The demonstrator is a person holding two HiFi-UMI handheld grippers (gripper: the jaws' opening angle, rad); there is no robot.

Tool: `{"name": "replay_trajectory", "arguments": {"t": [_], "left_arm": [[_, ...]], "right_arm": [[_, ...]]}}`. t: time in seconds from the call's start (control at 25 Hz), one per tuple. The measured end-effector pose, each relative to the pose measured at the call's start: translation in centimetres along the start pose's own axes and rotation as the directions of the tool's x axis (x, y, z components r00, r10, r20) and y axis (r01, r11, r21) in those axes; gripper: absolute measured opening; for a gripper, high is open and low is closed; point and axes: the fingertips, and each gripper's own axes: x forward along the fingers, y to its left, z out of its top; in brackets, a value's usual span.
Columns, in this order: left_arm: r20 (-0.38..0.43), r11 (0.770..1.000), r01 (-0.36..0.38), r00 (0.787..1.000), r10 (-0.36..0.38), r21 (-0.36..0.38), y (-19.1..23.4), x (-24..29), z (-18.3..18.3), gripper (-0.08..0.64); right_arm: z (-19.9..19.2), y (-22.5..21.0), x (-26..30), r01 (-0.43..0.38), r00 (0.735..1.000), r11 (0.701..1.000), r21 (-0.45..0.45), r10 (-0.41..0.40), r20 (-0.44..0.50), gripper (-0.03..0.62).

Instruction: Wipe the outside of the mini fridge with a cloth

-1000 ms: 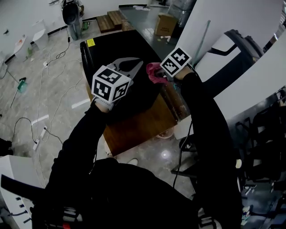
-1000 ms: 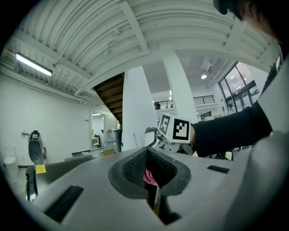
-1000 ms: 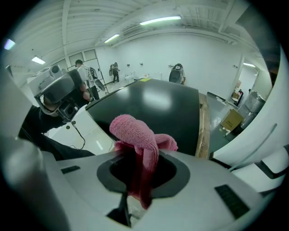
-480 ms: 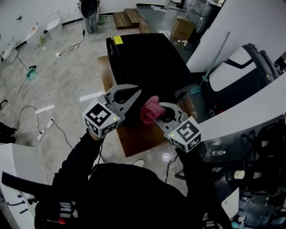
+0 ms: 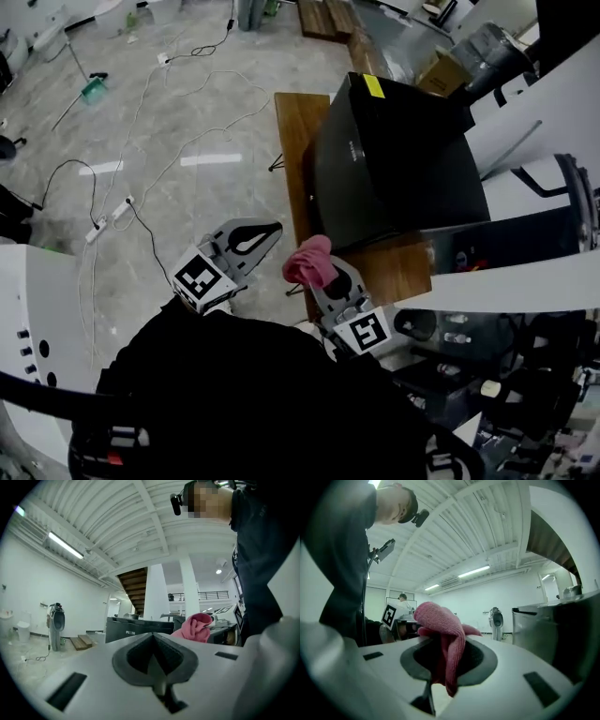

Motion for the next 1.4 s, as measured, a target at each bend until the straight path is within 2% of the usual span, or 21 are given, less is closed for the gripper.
{"name": "replay_trajectory", "arguments": {"t": [0.12, 0.36, 0.56, 0.76, 0.88, 1.08, 1.28, 1.4], "left_arm": [[0.001, 0.999, -0.031, 1.0, 0.031, -0.04, 4.2, -5.2, -0.9, 0.002], [0.0, 0.992, -0.121, 0.993, 0.121, -0.023, 11.0, -12.9, -0.2, 0.002], [0.014, 0.983, -0.176, 0.984, 0.176, -0.046, 15.1, -15.9, -0.2, 0.002], [-0.012, 0.982, -0.181, 0.983, 0.181, -0.057, 18.6, -16.2, -1.2, 0.002], [-0.034, 0.983, -0.182, 0.983, 0.181, -0.034, 22.1, -14.9, -1.7, 0.002], [-0.046, 0.987, -0.158, 0.986, 0.158, 0.0, 28.9, -10.4, -0.9, 0.003], [-0.08, 0.994, -0.109, 0.991, 0.109, 0.0, 36.2, -4.2, 1.1, 0.002], [-0.092, 0.995, -0.103, 0.99, 0.103, 0.005, 40.3, -0.4, 1.6, 0.002]], "right_arm": [[0.4, 3.2, 6.0, 0.0, 0.999, 1.0, 0.001, 0.0, 0.044, 0.091], [1.4, 8.0, 15.5, -0.049, 0.997, 0.998, 0.025, 0.047, 0.067, 0.089], [1.7, 8.9, 20.3, -0.073, 0.994, 0.997, 0.03, 0.07, 0.079, 0.091], [0.5, 8.1, 24.7, -0.078, 0.993, 0.996, 0.037, 0.075, 0.087, 0.09], [0.0, 5.9, 28.1, -0.08, 0.992, 0.996, 0.047, 0.075, 0.103, 0.089], [0.1, -0.3, 33.6, -0.073, 0.99, 0.995, 0.065, 0.065, 0.125, 0.089], [2.0, -8.1, 39.7, -0.063, 0.987, 0.995, 0.076, 0.051, 0.154, 0.089], [2.6, -12.7, 42.9, -0.066, 0.985, 0.994, 0.088, 0.051, 0.167, 0.089]]}}
